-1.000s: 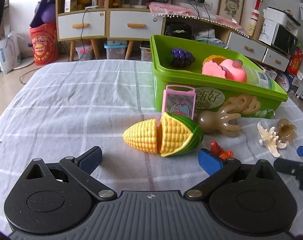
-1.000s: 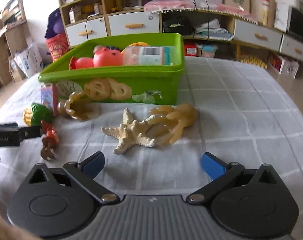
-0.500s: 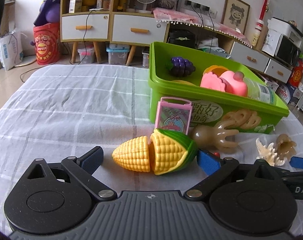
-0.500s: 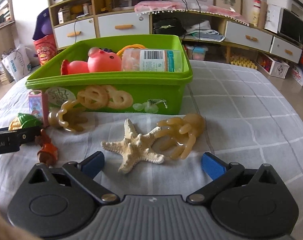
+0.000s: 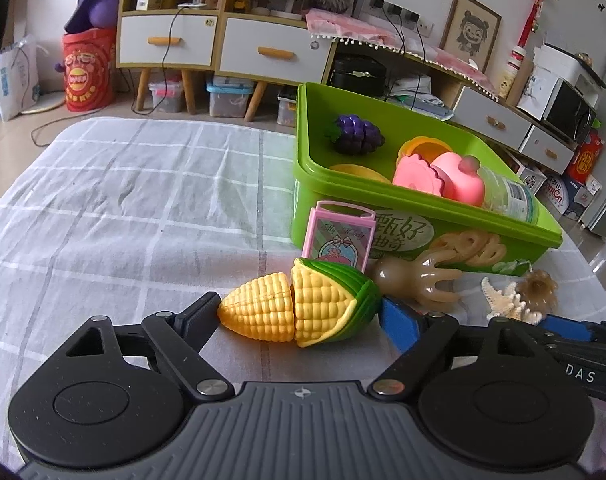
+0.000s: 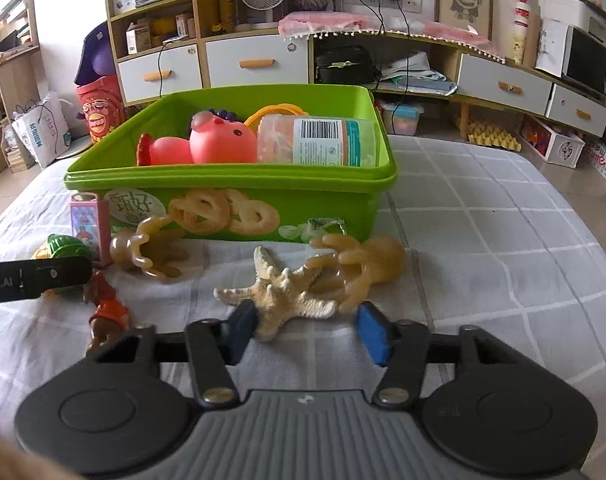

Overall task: Organize rigid objects
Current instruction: 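Grasp the yellow corn with the left tool while the right tool grasps the starfish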

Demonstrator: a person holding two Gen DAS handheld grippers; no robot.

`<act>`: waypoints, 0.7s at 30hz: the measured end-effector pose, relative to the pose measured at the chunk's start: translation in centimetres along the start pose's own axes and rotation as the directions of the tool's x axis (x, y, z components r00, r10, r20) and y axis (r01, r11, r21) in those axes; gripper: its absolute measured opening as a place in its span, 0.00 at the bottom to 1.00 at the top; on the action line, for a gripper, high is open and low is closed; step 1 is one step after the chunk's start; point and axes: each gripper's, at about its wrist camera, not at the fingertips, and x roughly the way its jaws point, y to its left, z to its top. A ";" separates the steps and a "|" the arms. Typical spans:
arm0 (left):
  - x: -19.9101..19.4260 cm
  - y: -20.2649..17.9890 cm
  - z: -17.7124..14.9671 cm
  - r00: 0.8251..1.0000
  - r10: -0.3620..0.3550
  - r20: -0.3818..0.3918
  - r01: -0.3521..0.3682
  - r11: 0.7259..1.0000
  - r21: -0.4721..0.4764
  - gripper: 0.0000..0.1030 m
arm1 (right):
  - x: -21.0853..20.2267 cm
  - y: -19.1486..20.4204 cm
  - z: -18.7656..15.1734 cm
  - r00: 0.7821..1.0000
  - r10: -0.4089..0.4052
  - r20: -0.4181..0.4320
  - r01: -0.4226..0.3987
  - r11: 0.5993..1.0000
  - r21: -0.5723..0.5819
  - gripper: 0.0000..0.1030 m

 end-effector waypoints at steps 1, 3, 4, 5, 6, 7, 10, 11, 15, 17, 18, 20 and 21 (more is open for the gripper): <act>0.0 0.0 0.0 1.000 -0.002 -0.005 0.002 1.000 -0.003 0.84 | -0.1 -0.2 0.0 1.000 0.007 0.000 -0.007 1.000 -0.001 0.17; -0.1 0.2 0.1 1.000 -0.007 -0.011 0.007 1.000 -0.008 0.84 | -0.2 -0.5 0.2 1.000 0.028 -0.008 -0.028 1.000 0.010 0.12; -0.1 0.2 0.2 1.000 -0.008 -0.015 0.008 1.000 -0.011 0.84 | -0.3 -0.7 0.2 0.999 0.040 -0.011 -0.040 0.999 0.019 0.10; -0.2 0.3 0.2 1.000 -0.009 -0.017 0.009 1.000 -0.014 0.84 | -0.3 -1.0 0.1 0.999 0.052 -0.013 -0.052 0.998 0.031 0.09; -0.2 0.4 0.2 1.000 -0.012 -0.018 0.011 1.000 -0.018 0.84 | -0.4 -1.3 0.1 0.998 0.063 -0.017 -0.062 0.997 0.044 0.08; -0.3 0.4 0.2 1.000 -0.013 -0.019 0.012 1.000 -0.021 0.83 | -0.4 -1.6 0.2 0.997 0.071 -0.019 -0.070 0.996 0.054 0.09; -0.5 0.6 0.3 1.000 -0.017 -0.026 0.016 0.999 -0.032 0.83 | -0.7 -2.3 0.1 0.995 0.098 -0.023 -0.096 0.992 0.076 0.08; -0.5 0.7 0.3 0.999 -0.019 -0.030 0.017 0.999 -0.036 0.83 | -0.8 -2.5 0.2 0.994 0.108 -0.023 -0.105 0.991 0.081 0.08; -0.9 0.8 0.4 0.999 -0.027 -0.042 0.025 0.999 -0.047 0.83 | -1.9 -3.3 0.2 0.990 0.139 -0.009 -0.137 0.985 0.106 0.08; -1.1 0.9 0.6 0.998 -0.033 -0.045 0.031 0.998 -0.047 0.83 | -2.4 -3.7 0.3 0.988 0.157 0.001 -0.157 0.981 0.115 0.08; -1.2 0.9 0.6 0.998 -0.037 -0.045 0.035 0.998 -0.049 0.83 | -2.7 -3.8 0.4 0.986 0.165 0.005 -0.164 0.979 0.117 0.08; -1.5 0.9 0.8 0.998 -0.047 -0.042 0.044 0.998 -0.054 0.83 | -3.3 -4.0 0.5 0.984 0.179 0.013 -0.179 0.976 0.123 0.08; -1.6 1.0 0.9 0.998 -0.050 -0.039 0.048 0.997 -0.055 0.83 | -3.6 -4.1 0.6 0.982 0.186 0.018 -0.187 0.974 0.127 0.08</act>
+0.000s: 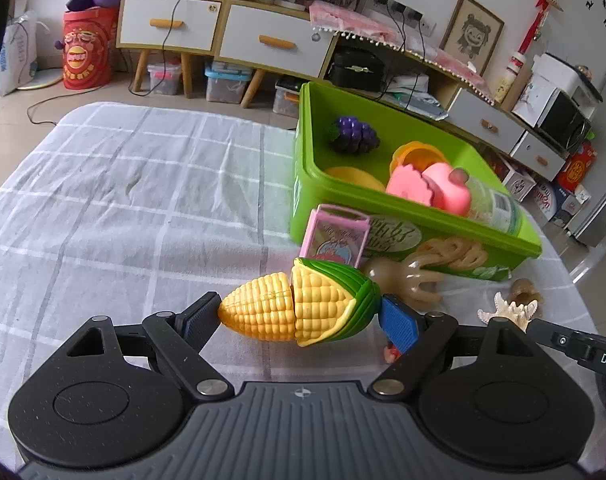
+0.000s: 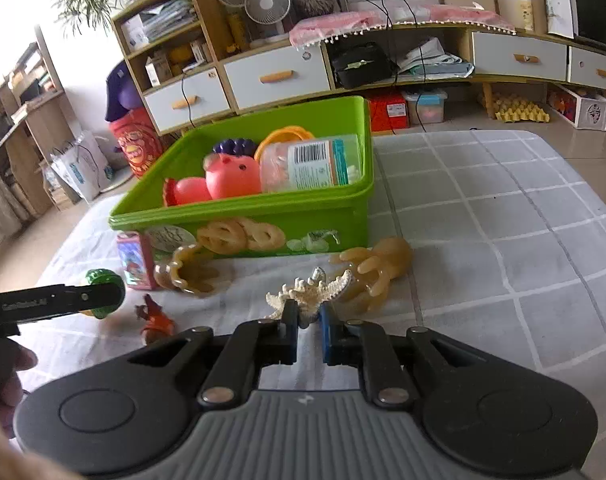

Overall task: Organize rigid objects
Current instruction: 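Grasp the yellow corn with the left tool while the right tool grasps the starfish, then carry the corn and starfish over the green bin and open both tools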

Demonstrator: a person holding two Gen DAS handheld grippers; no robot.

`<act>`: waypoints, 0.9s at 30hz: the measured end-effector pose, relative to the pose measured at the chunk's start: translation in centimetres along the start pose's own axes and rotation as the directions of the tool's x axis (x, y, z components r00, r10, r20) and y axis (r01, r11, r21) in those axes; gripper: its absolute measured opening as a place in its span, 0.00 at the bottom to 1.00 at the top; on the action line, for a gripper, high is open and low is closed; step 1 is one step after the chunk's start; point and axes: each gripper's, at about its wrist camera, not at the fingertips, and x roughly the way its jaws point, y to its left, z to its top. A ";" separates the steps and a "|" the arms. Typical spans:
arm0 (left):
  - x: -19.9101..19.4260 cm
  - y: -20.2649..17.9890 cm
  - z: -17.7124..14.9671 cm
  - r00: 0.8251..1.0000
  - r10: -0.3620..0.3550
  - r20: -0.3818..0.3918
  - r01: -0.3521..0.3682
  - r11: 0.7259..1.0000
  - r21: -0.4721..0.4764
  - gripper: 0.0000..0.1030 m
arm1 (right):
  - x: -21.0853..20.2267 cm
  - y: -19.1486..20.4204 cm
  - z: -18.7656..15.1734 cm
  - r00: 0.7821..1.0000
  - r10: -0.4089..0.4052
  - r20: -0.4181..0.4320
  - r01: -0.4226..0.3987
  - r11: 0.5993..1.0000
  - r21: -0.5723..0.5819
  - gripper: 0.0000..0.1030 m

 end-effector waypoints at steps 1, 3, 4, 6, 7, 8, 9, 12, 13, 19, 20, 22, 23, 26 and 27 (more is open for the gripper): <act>-0.2 0.0 0.1 1.000 -0.002 0.002 0.002 1.000 -0.002 0.83 | -0.3 -0.1 0.1 1.000 0.006 0.003 -0.006 1.000 0.006 0.08; -0.5 -0.1 0.3 1.000 -0.005 0.006 0.005 1.000 -0.009 0.83 | -0.9 0.0 0.4 1.000 0.020 0.012 -0.020 1.000 0.017 0.08; -0.6 -0.1 0.4 1.000 -0.006 0.008 0.006 1.000 -0.012 0.83 | -1.1 0.0 0.5 1.000 0.027 0.017 -0.027 0.999 0.023 0.08; -1.0 -0.2 0.6 1.000 -0.013 0.014 0.013 1.000 -0.019 0.83 | -1.7 0.2 0.8 0.999 0.040 0.032 -0.041 0.999 0.029 0.08; -1.1 -0.2 0.8 1.000 -0.017 0.019 0.017 1.000 -0.021 0.83 | -2.0 0.3 1.0 0.998 0.046 0.040 -0.047 0.998 0.030 0.08; -1.3 -0.2 0.8 1.000 -0.020 0.023 0.020 1.000 -0.024 0.83 | -2.2 0.4 1.1 0.997 0.053 0.049 -0.054 0.998 0.033 0.08; -1.4 -0.3 0.9 0.999 -0.023 0.026 0.023 0.999 -0.025 0.83 | -2.4 0.5 1.3 0.997 0.058 0.056 -0.060 0.998 0.035 0.08; -1.6 -0.4 1.2 0.999 -0.024 0.035 0.025 0.999 -0.026 0.83 | -3.0 0.5 1.7 0.995 0.069 0.072 -0.072 0.996 0.044 0.08; -1.7 -0.5 1.3 0.999 -0.026 0.038 0.027 0.999 -0.028 0.83 | -3.1 0.4 1.8 0.994 0.072 0.077 -0.076 0.996 0.051 0.08; -1.9 -1.0 2.1 0.998 -0.037 0.060 0.039 0.999 -0.036 0.83 | -3.4 0.3 3.2 0.993 0.072 0.097 -0.080 0.993 0.085 0.08; -1.9 -1.2 2.2 0.997 -0.037 0.060 0.039 0.999 -0.033 0.83 | -3.4 0.2 3.5 0.992 0.074 0.099 -0.084 0.992 0.096 0.08; -1.9 -1.9 2.7 0.997 -0.035 0.067 0.035 0.999 -0.002 0.83 | -3.2 0.2 4.0 0.992 0.070 0.103 -0.081 0.991 0.105 0.08; -1.9 -2.3 2.9 0.997 -0.036 0.072 0.035 0.999 0.017 0.83 | -3.1 0.1 4.4 0.992 0.064 0.105 -0.076 0.991 0.108 0.08; -1.6 -3.7 3.8 0.995 -0.041 0.093 0.033 0.996 0.080 0.83 | -2.5 -0.3 5.7 0.992 0.056 0.110 -0.071 0.988 0.137 0.08; -1.3 -4.2 4.2 0.994 -0.041 0.099 0.031 0.994 0.101 0.83 | -2.2 -0.4 6.1 0.993 0.051 0.111 -0.066 0.988 0.139 0.08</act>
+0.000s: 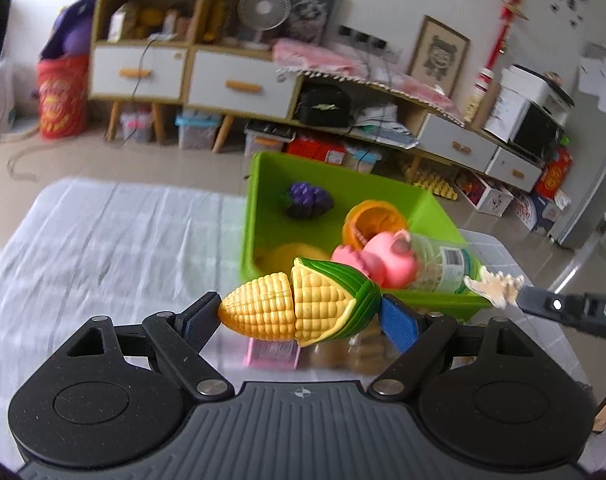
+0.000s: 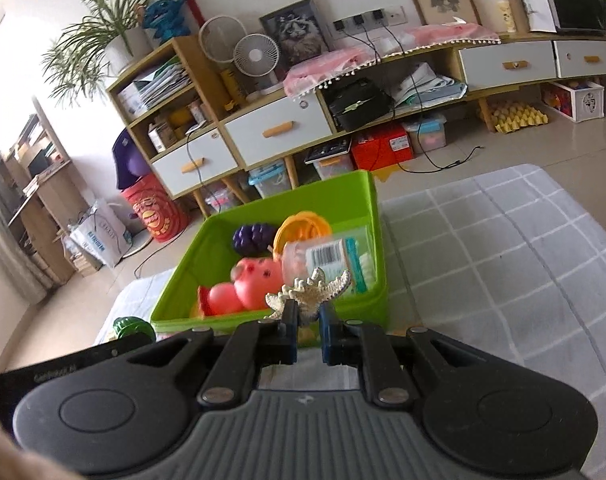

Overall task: Organize rigid objects
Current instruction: 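Carry the corn and starfish over the green bin and open both tools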

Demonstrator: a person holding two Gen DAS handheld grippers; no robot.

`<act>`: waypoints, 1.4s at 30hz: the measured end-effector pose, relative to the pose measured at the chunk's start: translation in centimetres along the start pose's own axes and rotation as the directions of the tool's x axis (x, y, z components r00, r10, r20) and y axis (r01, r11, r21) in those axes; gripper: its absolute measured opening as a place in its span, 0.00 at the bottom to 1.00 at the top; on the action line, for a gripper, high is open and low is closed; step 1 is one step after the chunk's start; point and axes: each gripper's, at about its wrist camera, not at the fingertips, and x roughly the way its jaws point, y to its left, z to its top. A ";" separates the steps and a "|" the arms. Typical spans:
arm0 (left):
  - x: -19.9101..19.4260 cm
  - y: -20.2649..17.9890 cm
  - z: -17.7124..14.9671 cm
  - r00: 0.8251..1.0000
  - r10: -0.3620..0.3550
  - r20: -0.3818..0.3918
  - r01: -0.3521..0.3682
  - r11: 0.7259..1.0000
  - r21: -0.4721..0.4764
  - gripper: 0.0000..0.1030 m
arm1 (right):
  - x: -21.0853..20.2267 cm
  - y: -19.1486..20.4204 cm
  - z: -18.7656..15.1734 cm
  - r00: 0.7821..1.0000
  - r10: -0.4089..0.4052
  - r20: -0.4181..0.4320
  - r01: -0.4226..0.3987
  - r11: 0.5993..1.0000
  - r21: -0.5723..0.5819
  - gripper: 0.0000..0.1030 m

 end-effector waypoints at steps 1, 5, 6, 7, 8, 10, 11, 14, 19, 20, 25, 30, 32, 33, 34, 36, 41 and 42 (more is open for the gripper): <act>0.5 -0.4 0.4 1.000 0.001 0.003 -0.002 1.000 0.016 0.83 | 0.3 -0.1 0.4 1.000 -0.004 0.002 0.004 1.000 0.003 0.08; 2.6 -1.4 1.5 1.000 0.014 0.006 -0.014 0.998 0.064 0.83 | 1.8 -0.6 1.7 1.000 -0.009 0.009 0.009 0.999 0.031 0.08; 3.1 -1.6 1.8 1.000 0.016 0.007 -0.016 0.997 0.074 0.83 | 2.2 -0.6 2.1 1.000 -0.007 0.015 0.006 0.999 0.032 0.08; 3.7 -1.7 2.0 1.000 0.015 0.007 -0.016 0.997 0.082 0.83 | 2.5 -0.6 2.3 1.000 -0.003 0.020 0.003 1.000 0.030 0.08; 4.1 -1.8 2.2 1.000 0.015 0.006 -0.015 0.996 0.090 0.83 | 2.9 -0.6 2.7 1.000 0.000 0.024 -0.001 1.000 0.029 0.08; 5.1 -1.9 2.5 1.000 0.016 0.007 -0.017 0.994 0.106 0.83 | 3.7 -0.6 3.3 1.000 0.001 0.030 -0.002 1.000 0.026 0.08; 5.5 -2.0 2.7 1.000 0.017 0.008 -0.017 0.993 0.113 0.84 | 4.3 -0.5 3.7 0.999 -0.005 0.031 0.005 1.000 0.023 0.08; 6.3 -1.8 3.1 0.999 0.030 0.030 -0.034 0.991 0.128 0.84 | 5.6 -0.5 4.4 0.999 -0.025 0.036 0.025 1.000 0.010 0.08; 7.6 -1.4 4.0 0.999 0.042 0.023 -0.045 0.990 0.135 0.84 | 8.0 -0.8 5.5 0.998 -0.051 0.026 0.051 0.999 0.011 0.08; 7.9 -1.4 4.1 0.999 0.045 0.019 -0.047 0.989 0.139 0.84 | 8.3 -0.8 5.6 0.998 -0.057 0.023 0.057 0.998 0.007 0.08; 9.0 -1.6 4.2 0.997 0.074 0.010 -0.075 0.982 0.174 0.84 | 9.5 -0.7 5.7 0.997 -0.075 0.013 0.075 0.997 -0.003 0.08; 9.1 -1.5 4.4 0.997 0.070 0.021 -0.072 0.982 0.175 0.85 | 9.7 -0.6 5.7 0.997 -0.080 0.005 0.080 0.997 -0.014 0.09; 9.0 -1.4 4.5 0.999 0.052 0.015 -0.054 0.984 0.171 0.91 | 9.7 -0.7 5.8 0.998 -0.069 0.002 0.069 0.998 0.004 0.12; 9.0 -1.5 4.5 0.999 0.051 0.013 -0.053 0.984 0.169 0.93 | 9.6 -0.9 5.8 0.998 -0.056 -0.005 0.056 0.998 0.014 0.19; 8.8 -1.5 4.6 0.998 0.056 0.015 -0.058 0.984 0.169 0.96 | 9.6 -1.0 5.9 0.999 -0.049 -0.011 0.050 0.999 0.021 0.26; 8.5 -1.7 4.6 0.998 0.052 0.023 -0.055 0.983 0.175 0.97 | 9.4 -0.9 5.8 0.998 -0.053 -0.015 0.053 0.998 0.017 0.35; 8.1 -2.0 4.8 0.999 0.049 0.013 -0.051 0.983 0.177 0.98 | 8.6 -0.6 5.9 0.998 -0.057 -0.013 0.057 0.998 0.008 0.40; 8.0 -2.1 4.8 0.999 0.048 0.013 -0.050 0.983 0.179 0.98 | 8.4 -0.6 5.9 0.998 -0.056 -0.013 0.057 0.998 0.009 0.41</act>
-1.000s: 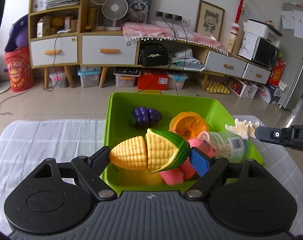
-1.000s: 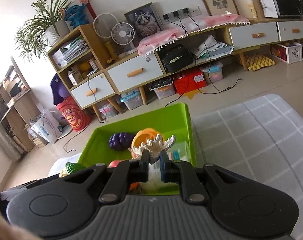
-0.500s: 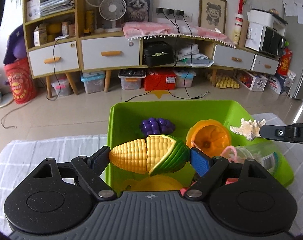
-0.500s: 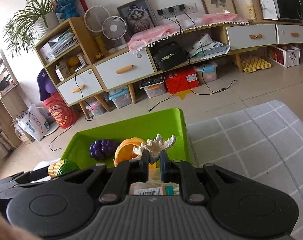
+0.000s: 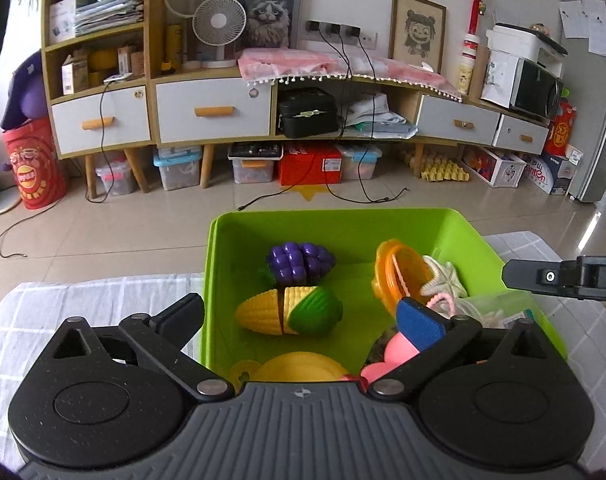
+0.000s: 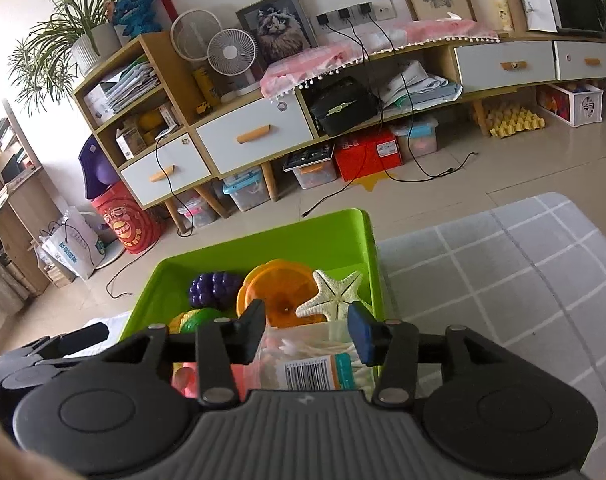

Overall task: Organize rigid objects
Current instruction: 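Carry the corn and starfish over the green bin and open both tools, then withdraw both tools from the bin back over the table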

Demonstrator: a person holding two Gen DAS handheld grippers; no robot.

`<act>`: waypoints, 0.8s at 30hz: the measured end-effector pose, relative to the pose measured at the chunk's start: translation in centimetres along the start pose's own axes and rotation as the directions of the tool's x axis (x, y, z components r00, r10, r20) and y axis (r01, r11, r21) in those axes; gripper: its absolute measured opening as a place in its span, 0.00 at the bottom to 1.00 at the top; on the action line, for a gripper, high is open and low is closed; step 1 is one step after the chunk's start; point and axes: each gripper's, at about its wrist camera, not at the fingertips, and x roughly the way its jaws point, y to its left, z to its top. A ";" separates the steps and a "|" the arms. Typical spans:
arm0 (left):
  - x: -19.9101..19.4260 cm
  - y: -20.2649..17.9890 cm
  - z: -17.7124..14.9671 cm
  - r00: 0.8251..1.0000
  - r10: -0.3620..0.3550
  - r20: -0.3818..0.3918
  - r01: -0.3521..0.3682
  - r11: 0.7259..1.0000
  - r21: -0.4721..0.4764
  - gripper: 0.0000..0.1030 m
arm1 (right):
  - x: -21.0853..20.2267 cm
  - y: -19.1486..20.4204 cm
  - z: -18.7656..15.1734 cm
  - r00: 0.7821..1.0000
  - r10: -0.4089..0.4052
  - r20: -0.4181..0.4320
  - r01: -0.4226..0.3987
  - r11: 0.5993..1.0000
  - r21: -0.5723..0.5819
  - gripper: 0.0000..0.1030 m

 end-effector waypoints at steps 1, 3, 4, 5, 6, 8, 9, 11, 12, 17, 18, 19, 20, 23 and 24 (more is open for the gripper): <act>-0.2 -0.1 0.0 1.000 -0.001 -0.001 0.001 1.000 0.001 0.98 | -0.3 0.0 0.0 1.000 -0.001 0.001 0.001 1.000 0.000 0.42; -0.5 -0.3 0.0 1.000 -0.004 -0.004 0.004 1.000 0.000 0.98 | -0.8 0.1 0.0 1.000 -0.002 0.005 0.002 1.000 0.000 0.44; -0.7 -0.4 0.1 1.000 -0.007 -0.004 0.007 1.000 0.000 0.98 | -1.1 0.1 0.0 1.000 -0.002 0.007 0.002 1.000 -0.001 0.45; -0.9 -0.5 0.1 1.000 -0.008 -0.003 0.008 1.000 0.001 0.98 | -1.4 0.1 0.0 1.000 -0.003 0.007 0.003 1.000 -0.001 0.45; -1.1 -0.6 0.2 1.000 -0.008 -0.001 0.008 1.000 0.001 0.98 | -1.8 0.1 0.0 1.000 -0.005 0.007 0.005 1.000 0.000 0.45; -1.6 -0.8 0.2 1.000 -0.010 0.000 0.010 1.000 0.001 0.98 | -2.3 0.1 0.1 1.000 -0.007 0.010 0.007 1.000 -0.001 0.45; -1.8 -0.9 0.2 1.000 -0.013 0.000 0.013 1.000 0.001 0.98 | -2.7 0.2 0.1 1.000 -0.008 0.012 0.008 1.000 -0.001 0.46; -2.4 -1.1 0.2 1.000 -0.012 0.002 0.012 1.000 0.002 0.98 | -3.4 0.2 0.2 1.000 -0.007 0.015 0.007 1.000 -0.002 0.46; -2.7 -1.3 0.1 1.000 -0.009 0.002 0.009 1.000 0.003 0.98 | -3.7 0.3 0.1 1.000 -0.006 0.015 0.006 1.000 -0.003 0.47; -4.0 -1.7 -0.3 1.000 -0.013 0.001 0.013 1.000 0.000 0.98 | -5.5 0.2 -0.2 1.000 -0.007 0.016 0.007 1.000 -0.005 0.50; -4.2 -1.7 -0.4 1.000 -0.015 0.000 0.015 1.000 0.001 0.98 | -5.8 0.2 -0.3 1.000 -0.008 0.015 0.009 1.000 -0.006 0.50; -4.5 -1.8 -0.7 1.000 -0.015 -0.002 0.015 1.000 0.003 0.98 | -6.1 0.2 -0.4 1.000 -0.010 0.014 0.010 1.000 -0.009 0.50; -4.7 -1.8 -0.8 1.000 -0.016 -0.004 0.016 1.000 0.005 0.98 | -6.4 0.2 -0.5 1.000 -0.012 0.014 0.012 1.000 -0.011 0.50; -5.4 -1.9 -1.2 1.000 -0.014 -0.010 0.014 1.000 0.013 0.98 | -7.2 0.3 -0.9 1.000 -0.013 0.013 0.013 1.000 -0.015 0.50; -5.6 -1.9 -1.4 1.000 -0.013 -0.010 0.013 1.000 0.017 0.98 | -7.4 0.3 -1.0 1.000 -0.013 0.013 0.013 1.000 -0.016 0.50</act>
